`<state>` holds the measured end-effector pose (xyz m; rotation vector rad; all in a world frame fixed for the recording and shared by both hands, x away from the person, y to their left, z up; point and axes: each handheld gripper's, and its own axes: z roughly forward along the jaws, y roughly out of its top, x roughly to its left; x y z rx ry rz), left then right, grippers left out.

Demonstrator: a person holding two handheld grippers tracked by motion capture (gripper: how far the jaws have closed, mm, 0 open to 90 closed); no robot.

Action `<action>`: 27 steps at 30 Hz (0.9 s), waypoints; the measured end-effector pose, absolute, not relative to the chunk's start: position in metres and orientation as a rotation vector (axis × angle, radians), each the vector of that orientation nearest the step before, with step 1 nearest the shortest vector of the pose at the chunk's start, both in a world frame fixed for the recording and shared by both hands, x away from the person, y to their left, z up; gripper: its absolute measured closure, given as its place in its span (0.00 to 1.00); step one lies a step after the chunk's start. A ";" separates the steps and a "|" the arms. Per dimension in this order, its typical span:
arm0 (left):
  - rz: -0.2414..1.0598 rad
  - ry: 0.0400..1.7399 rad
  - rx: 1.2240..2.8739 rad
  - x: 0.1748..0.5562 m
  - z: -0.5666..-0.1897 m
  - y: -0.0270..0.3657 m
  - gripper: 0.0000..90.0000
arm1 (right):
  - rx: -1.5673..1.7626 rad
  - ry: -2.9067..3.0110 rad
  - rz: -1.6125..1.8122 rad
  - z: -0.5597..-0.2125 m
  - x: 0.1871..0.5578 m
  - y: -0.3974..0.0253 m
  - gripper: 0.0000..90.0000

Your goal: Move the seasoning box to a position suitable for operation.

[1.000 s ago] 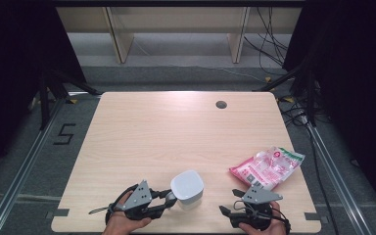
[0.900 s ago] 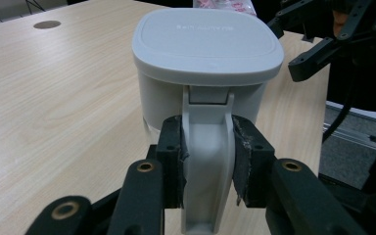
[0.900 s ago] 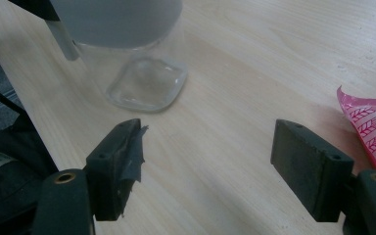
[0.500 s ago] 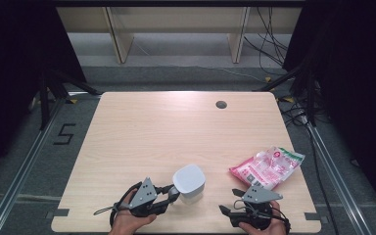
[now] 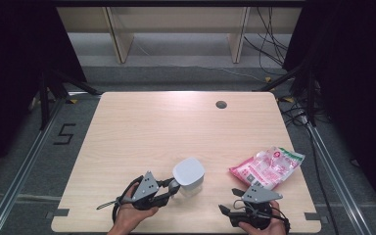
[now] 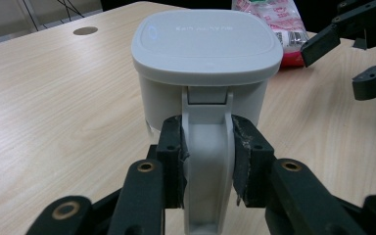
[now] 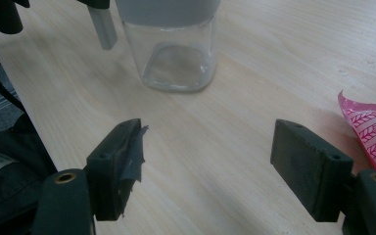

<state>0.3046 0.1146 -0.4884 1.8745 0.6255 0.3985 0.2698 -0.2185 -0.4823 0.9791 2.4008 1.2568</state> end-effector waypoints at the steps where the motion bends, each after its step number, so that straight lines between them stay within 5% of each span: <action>1: 0.392 0.623 1.870 0.306 -0.489 0.114 0.76 | 0.963 2.406 1.253 -0.483 0.270 -0.219 0.32; 27: 0.421 0.597 1.897 0.351 -0.487 0.105 0.76 | 0.955 2.416 1.255 -0.483 0.272 -0.218 0.32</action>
